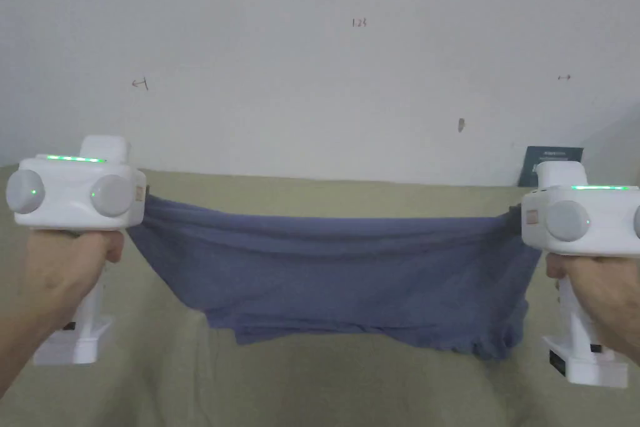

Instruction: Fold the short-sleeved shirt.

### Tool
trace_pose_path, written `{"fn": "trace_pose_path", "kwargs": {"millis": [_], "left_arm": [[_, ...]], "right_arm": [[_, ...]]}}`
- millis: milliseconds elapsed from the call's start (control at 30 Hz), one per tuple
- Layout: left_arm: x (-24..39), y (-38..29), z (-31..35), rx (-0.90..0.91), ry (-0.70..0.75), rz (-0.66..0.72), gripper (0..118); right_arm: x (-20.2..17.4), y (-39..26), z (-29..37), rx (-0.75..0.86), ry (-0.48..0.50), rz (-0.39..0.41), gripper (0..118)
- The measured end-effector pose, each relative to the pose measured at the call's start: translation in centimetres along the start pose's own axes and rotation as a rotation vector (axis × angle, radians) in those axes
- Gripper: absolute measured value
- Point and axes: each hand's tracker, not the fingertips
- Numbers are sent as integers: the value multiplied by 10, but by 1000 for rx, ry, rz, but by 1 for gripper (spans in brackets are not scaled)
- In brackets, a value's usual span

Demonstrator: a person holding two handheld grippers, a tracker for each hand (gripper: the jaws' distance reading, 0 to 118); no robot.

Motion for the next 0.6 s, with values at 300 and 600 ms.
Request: {"fn": "trace_pose_path", "kwargs": {"millis": [300,600], "left_arm": [[-18,-71,59,-46,-51,-14,0],[-53,-152,153,-100,-119,-6,0]], "right_arm": [[23,-67,63,-57,59,3,12],[58,-156,166,-91,89,-12,12]]}}
